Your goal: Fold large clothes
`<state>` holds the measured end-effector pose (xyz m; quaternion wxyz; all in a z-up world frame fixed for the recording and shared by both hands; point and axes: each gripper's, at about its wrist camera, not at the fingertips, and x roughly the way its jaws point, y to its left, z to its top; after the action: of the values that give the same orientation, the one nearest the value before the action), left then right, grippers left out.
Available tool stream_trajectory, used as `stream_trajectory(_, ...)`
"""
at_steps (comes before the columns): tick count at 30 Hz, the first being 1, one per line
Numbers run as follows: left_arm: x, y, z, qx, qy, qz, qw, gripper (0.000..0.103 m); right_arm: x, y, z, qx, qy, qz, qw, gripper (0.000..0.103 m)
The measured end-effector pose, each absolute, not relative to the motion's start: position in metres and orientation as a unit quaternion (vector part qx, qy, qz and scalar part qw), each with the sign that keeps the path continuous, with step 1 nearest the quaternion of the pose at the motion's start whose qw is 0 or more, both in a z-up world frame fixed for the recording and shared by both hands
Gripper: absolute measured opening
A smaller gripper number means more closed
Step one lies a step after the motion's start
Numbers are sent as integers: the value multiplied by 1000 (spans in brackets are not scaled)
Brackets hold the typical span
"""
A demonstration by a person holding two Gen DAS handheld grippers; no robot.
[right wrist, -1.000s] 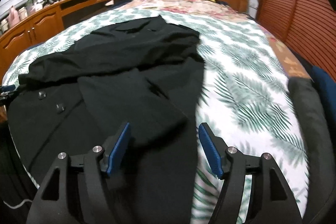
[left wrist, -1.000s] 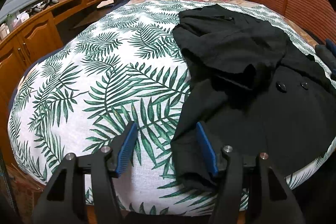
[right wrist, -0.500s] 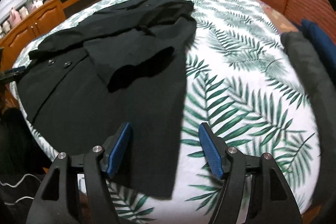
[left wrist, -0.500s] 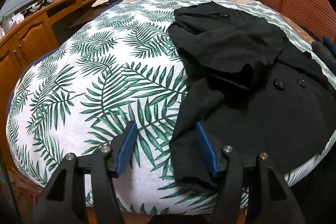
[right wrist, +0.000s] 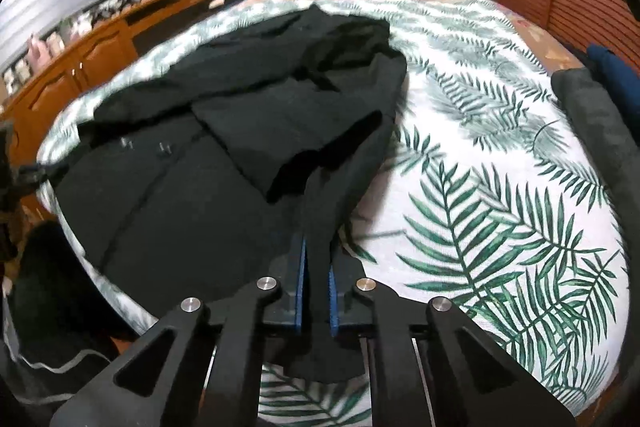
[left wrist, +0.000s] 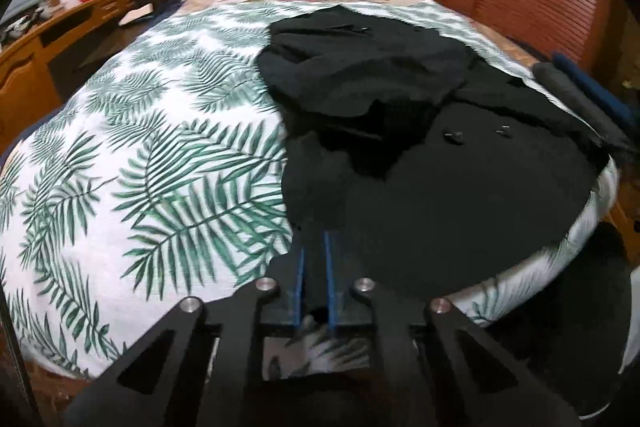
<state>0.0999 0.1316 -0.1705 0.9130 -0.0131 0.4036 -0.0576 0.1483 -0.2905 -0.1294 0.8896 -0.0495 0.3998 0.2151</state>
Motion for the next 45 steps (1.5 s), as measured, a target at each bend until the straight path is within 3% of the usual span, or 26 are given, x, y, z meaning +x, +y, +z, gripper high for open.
stream_trajectory(13,52,139,-55,-31,290,-62,954,2,116,-279,-29,-57,315,219,922,3)
stream_trajectory(24,-38,131,23,-27,206,-52,977,2,20,-295,43,-74,244,243,936,2)
stream_trajectory(31,-46,118,19,-13,214,-51,975,2,1,-294,27,-89,255,246,931,3)
stream_trajectory(45,48,129,-13,-47,229,-28,972,2,86,-308,-35,-32,276,225,934,3)
